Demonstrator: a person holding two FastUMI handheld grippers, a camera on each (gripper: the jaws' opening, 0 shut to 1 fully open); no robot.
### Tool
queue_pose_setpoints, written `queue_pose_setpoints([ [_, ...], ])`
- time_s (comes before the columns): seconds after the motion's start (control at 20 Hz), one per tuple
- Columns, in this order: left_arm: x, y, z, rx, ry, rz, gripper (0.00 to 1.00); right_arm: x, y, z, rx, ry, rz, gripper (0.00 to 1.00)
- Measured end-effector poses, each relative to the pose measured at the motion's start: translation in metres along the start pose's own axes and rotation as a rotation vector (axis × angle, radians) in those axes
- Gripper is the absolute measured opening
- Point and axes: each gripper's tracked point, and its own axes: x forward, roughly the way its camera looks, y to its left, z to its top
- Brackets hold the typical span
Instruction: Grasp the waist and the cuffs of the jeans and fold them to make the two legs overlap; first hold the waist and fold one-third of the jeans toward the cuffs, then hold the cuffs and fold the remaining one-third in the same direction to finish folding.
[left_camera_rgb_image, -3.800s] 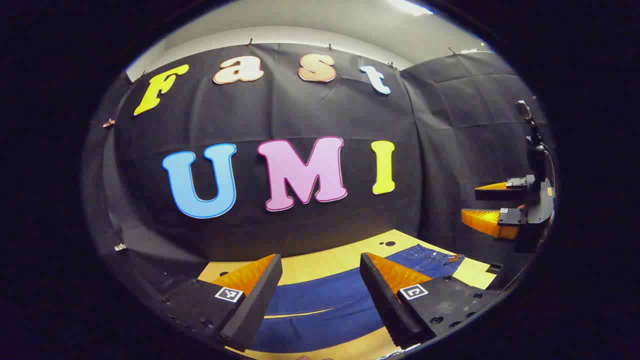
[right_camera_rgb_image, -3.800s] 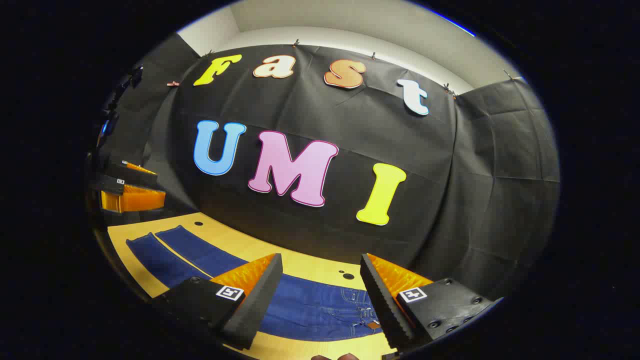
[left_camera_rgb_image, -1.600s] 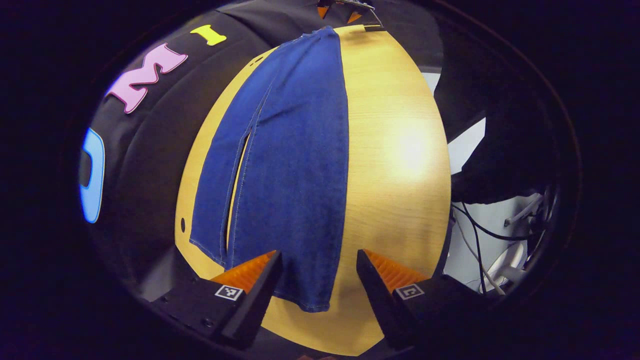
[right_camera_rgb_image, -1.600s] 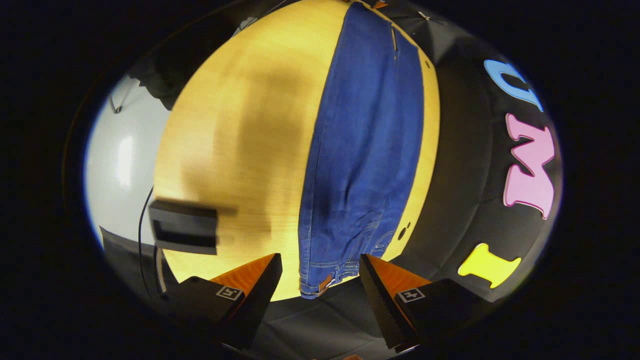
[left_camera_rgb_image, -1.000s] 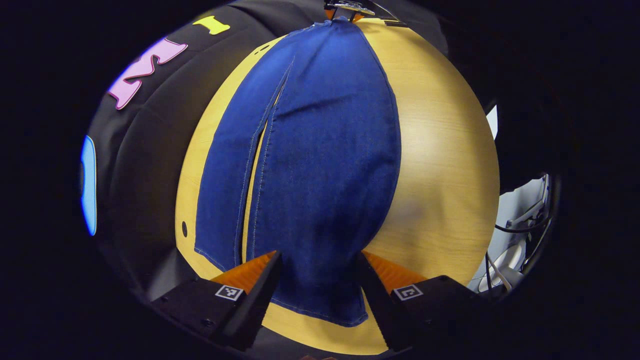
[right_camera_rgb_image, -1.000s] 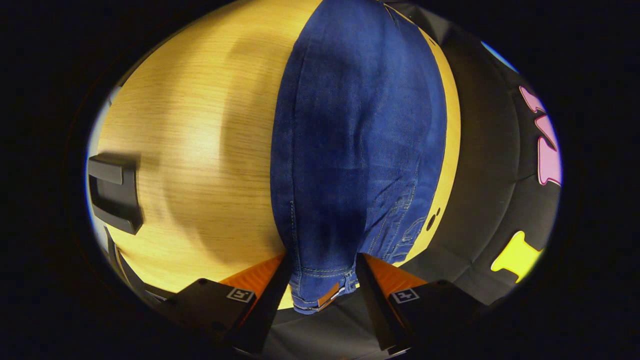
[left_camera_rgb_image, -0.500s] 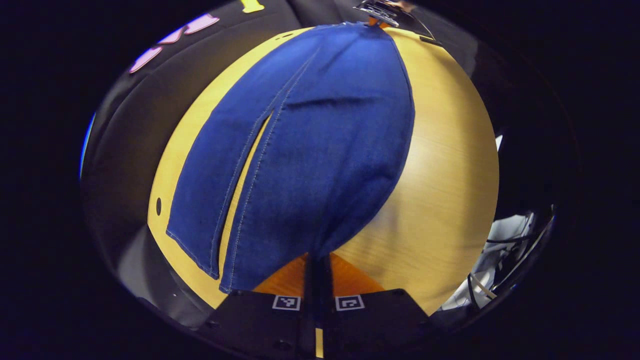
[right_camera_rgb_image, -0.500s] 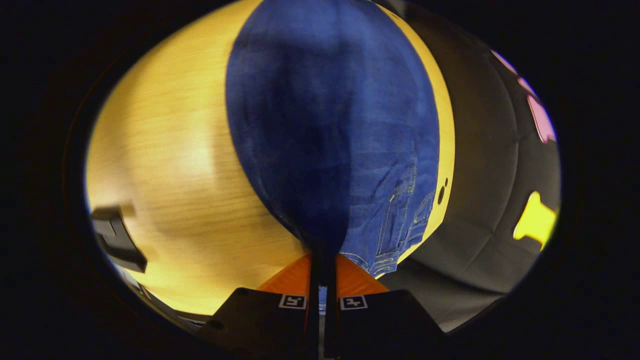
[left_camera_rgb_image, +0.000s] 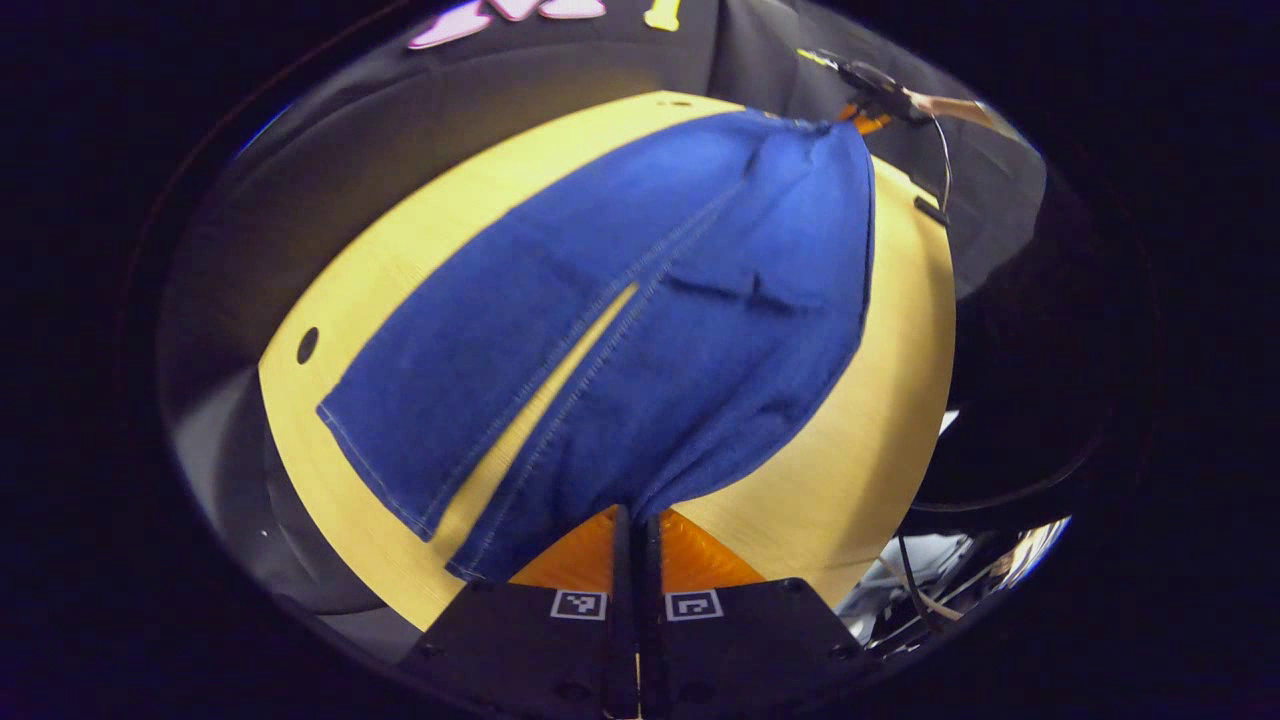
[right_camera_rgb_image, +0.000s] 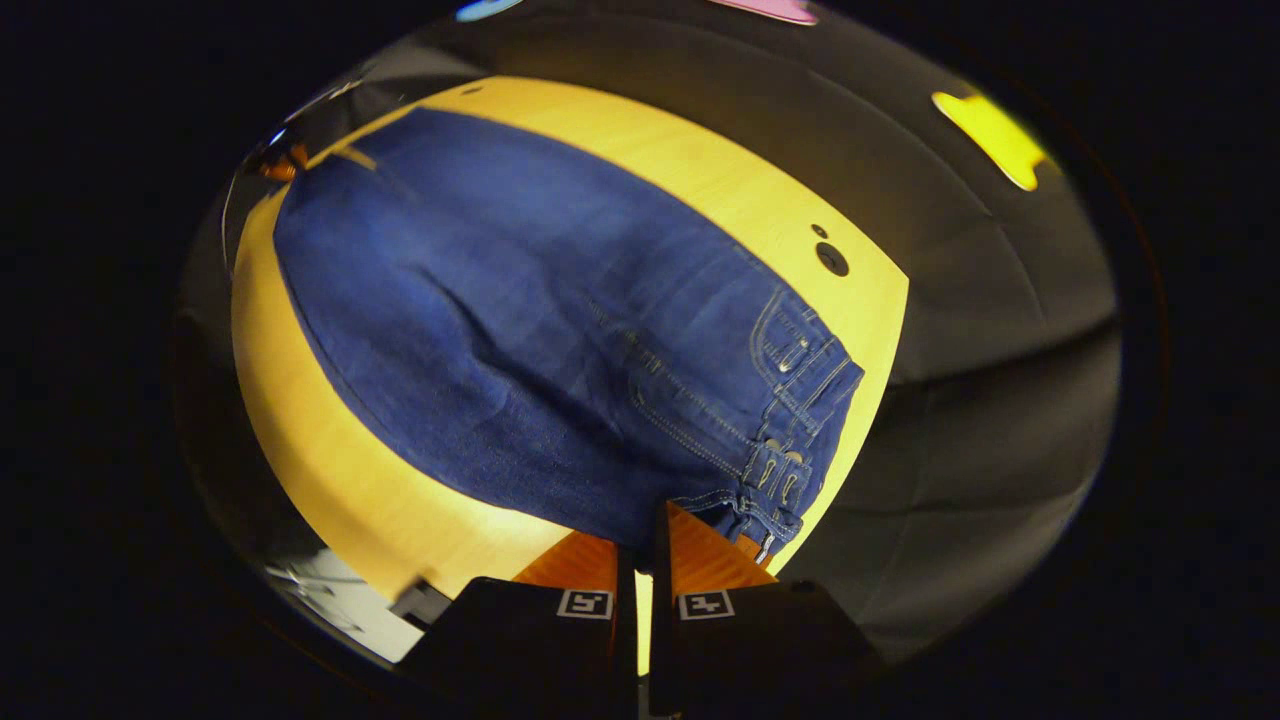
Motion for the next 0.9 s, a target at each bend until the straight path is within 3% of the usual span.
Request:
queue_pose_setpoints([
  [0.2, -0.022, 0.069, 0.047, -0.272, -0.094, -0.021, 0.07, -0.011, -0.028, 0.055, 0.264, -0.030, 0.076, 0.09],
  [0.3, -0.019, 0.107, 0.056, -0.397, -0.054, -0.032, 0.07, -0.001, -0.043, 0.075, 0.389, 0.017, 0.110, 0.08],
  [0.4, -0.005, 0.137, 0.058, -0.459, 0.005, 0.006, 0.07, 0.026, -0.052, 0.098, 0.534, 0.081, 0.140, 0.08],
  [0.55, 0.005, 0.149, 0.065, -0.483, 0.105, 0.166, 0.14, 0.094, -0.069, 0.126, 0.674, 0.095, 0.111, 0.08],
  [0.65, 0.001, 0.154, 0.069, -0.460, 0.121, 0.218, 0.28, 0.112, -0.069, 0.116, 0.659, 0.140, 0.115, 0.09],
  [0.8, 0.012, 0.175, 0.069, -0.457, 0.101, 0.275, 0.84, 0.127, -0.079, 0.127, 0.728, 0.096, 0.113, 0.09],
  [0.85, 0.011, 0.182, 0.075, -0.463, 0.069, 0.302, 0.88, 0.128, -0.085, 0.134, 0.777, 0.066, 0.116, 0.07],
  [0.9, 0.008, 0.188, 0.081, -0.473, 0.028, 0.327, 0.95, 0.127, -0.089, 0.138, 0.827, 0.043, 0.121, 0.16],
])
